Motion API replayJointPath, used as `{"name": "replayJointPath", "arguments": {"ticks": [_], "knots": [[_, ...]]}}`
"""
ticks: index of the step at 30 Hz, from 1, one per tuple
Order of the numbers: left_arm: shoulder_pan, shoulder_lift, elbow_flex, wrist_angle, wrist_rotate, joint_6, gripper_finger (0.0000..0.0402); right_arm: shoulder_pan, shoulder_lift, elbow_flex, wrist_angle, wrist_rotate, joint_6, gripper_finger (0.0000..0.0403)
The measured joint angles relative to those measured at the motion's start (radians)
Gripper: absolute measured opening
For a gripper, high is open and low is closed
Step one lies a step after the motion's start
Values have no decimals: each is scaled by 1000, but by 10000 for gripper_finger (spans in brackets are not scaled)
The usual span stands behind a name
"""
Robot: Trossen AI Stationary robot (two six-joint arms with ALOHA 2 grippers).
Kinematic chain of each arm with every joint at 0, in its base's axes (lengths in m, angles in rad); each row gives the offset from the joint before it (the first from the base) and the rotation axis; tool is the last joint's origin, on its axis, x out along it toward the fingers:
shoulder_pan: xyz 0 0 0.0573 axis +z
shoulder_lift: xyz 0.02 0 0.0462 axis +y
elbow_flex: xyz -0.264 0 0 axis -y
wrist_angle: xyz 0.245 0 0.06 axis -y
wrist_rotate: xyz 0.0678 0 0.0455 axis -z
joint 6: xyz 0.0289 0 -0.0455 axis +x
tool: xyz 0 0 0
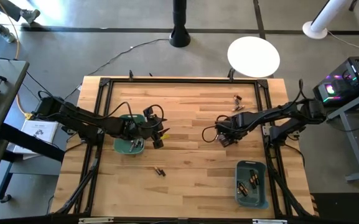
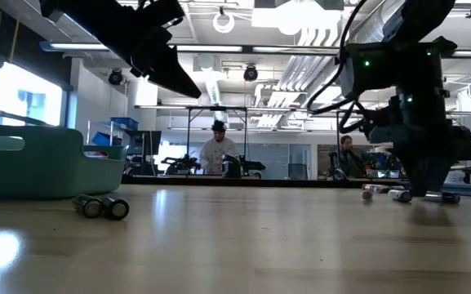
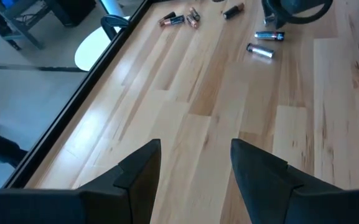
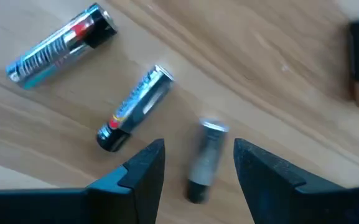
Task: Sort batteries
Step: Put the silver battery into the green bin
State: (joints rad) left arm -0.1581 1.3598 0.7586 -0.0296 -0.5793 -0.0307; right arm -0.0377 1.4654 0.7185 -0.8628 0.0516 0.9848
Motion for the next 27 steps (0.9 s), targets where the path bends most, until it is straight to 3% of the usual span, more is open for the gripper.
{"name": "replayJointPath", "arguments": {"ticks": [6,16,21,25,27], "knots": [[0,0,0,-1,0,-2,188,-1,-1,-16,7,-37,-47,162],[-2,0,0,-2,4,-38,188,0,-30,-97,82,-34,-179,24],[-2,7,0,12,28,-65,188,13,-173,-77,88,118,-200,19],[-8,41,-6,112,18,-23,188,65,-314,-86,240,175,-315,21],[-16,72,-25,259,20,40,188,98,-370,-106,419,172,-448,21]]}}
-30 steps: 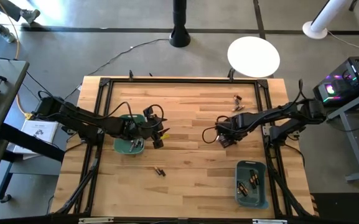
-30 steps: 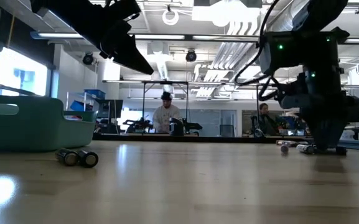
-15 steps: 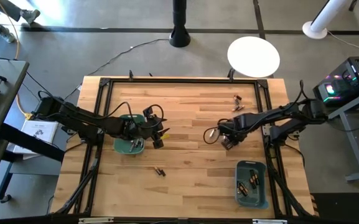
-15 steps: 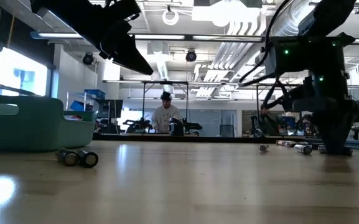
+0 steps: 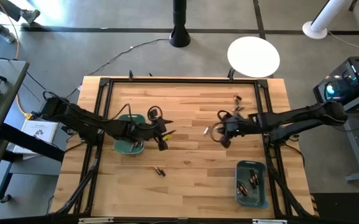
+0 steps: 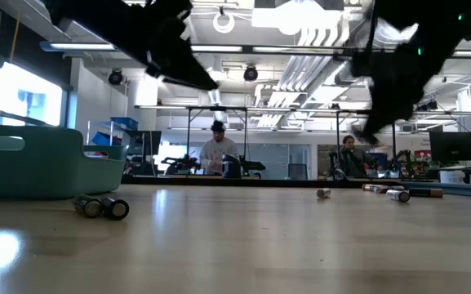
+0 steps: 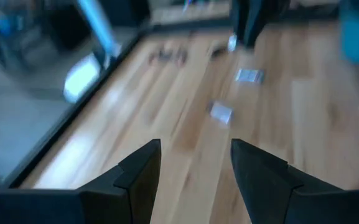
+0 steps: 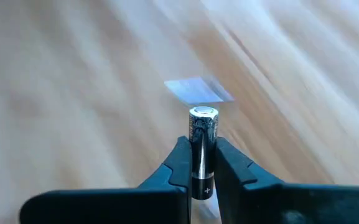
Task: Sort batteries
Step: Put the silver battery into the green bin
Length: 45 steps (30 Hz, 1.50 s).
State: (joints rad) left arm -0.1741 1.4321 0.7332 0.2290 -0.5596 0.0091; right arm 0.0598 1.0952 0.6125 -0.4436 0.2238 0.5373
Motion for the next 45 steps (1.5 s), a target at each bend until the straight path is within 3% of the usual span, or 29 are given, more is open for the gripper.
{"name": "replayJointPath", "arguments": {"ticks": [4,8,13,18,24,34,45], "knots": [[-11,94,-37,309,116,190,188,62,-34,-86,421,-113,-264,22],[-13,185,-27,507,271,390,188,81,-1,-126,682,-208,-355,22],[-5,259,69,579,392,398,193,86,72,-97,720,-226,-400,22],[31,310,168,492,578,316,218,86,151,-72,785,-272,-449,22],[60,350,220,446,620,307,230,86,182,-69,837,-308,-475,23],[110,362,223,424,760,237,174,86,191,-69,874,-349,-492,23],[98,361,223,434,765,270,117,86,191,-69,900,-349,-491,23]]}}
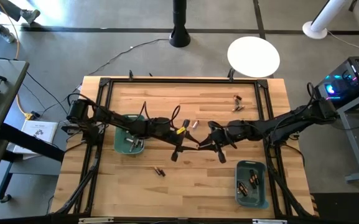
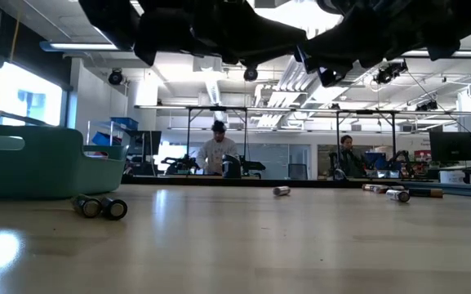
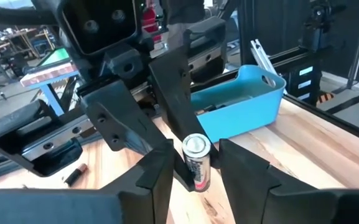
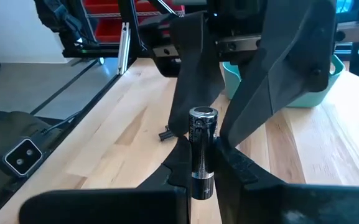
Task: Sort batteries
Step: Put the silver battery into the green bin
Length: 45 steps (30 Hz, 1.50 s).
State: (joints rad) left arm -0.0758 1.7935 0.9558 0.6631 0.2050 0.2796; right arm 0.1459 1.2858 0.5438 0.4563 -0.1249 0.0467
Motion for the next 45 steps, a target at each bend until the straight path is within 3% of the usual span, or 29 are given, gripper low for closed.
{"name": "replayJointPath", "arguments": {"ticks": [8,14,20,28,32,36,39,43,45], "knots": [[-13,0,0,36,21,10,93,1,0,0,27,-6,0,23],[-20,0,0,42,36,10,40,2,0,0,37,-14,-3,38],[-21,0,0,40,39,14,38,0,0,0,37,-4,6,66],[-26,-28,0,-79,24,13,37,-51,1,0,-26,29,97,157],[-65,-73,-3,-217,34,17,37,-98,-1,1,-114,108,115,199],[-102,-152,-1,-380,-199,36,37,-125,-1,1,-196,159,139,212],[-143,-253,-2,-618,-429,-6,37,-136,-1,0,-225,187,137,211],[-145,-413,0,-973,-709,-199,37,-136,-1,-1,-223,185,132,211],[-124,-485,0,-1181,-739,-358,37,-137,-1,-1,-219,186,131,211]]}}
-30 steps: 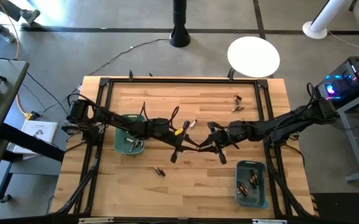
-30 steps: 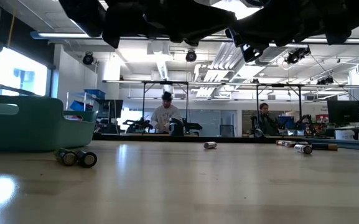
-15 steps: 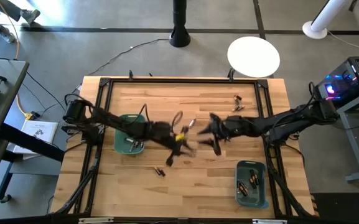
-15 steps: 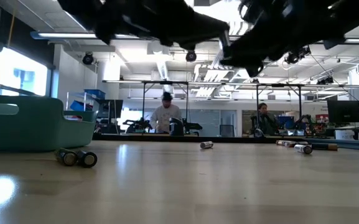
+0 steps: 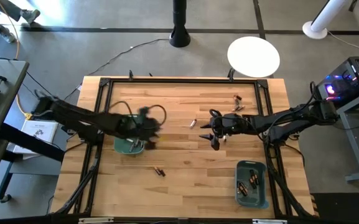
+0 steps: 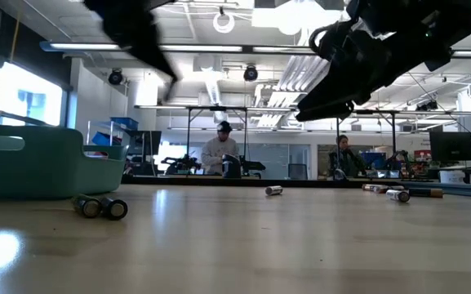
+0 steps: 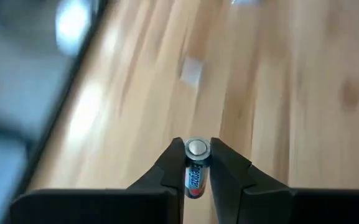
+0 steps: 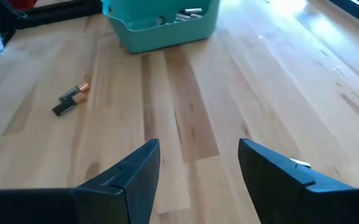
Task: Sort batteries
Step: Put the silver battery into the green bin
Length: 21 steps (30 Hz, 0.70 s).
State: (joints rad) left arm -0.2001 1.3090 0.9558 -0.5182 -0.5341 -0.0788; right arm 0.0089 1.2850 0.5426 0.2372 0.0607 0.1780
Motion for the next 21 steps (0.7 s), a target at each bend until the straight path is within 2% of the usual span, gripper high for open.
{"name": "replayJointPath", "arguments": {"ticks": [3,6,11,15,21], "knots": [[48,-68,-2,-332,19,-259,37,3,0,0,7,-5,-1,211],[81,-93,-55,-494,71,-397,37,10,0,0,15,-6,-1,211],[111,-88,-188,-413,204,-454,37,13,0,-1,18,-7,2,211],[127,-76,-256,-344,220,-479,37,13,0,-1,16,-7,4,210],[136,-72,-292,-335,279,-499,37,13,0,-1,15,-7,5,210]]}}
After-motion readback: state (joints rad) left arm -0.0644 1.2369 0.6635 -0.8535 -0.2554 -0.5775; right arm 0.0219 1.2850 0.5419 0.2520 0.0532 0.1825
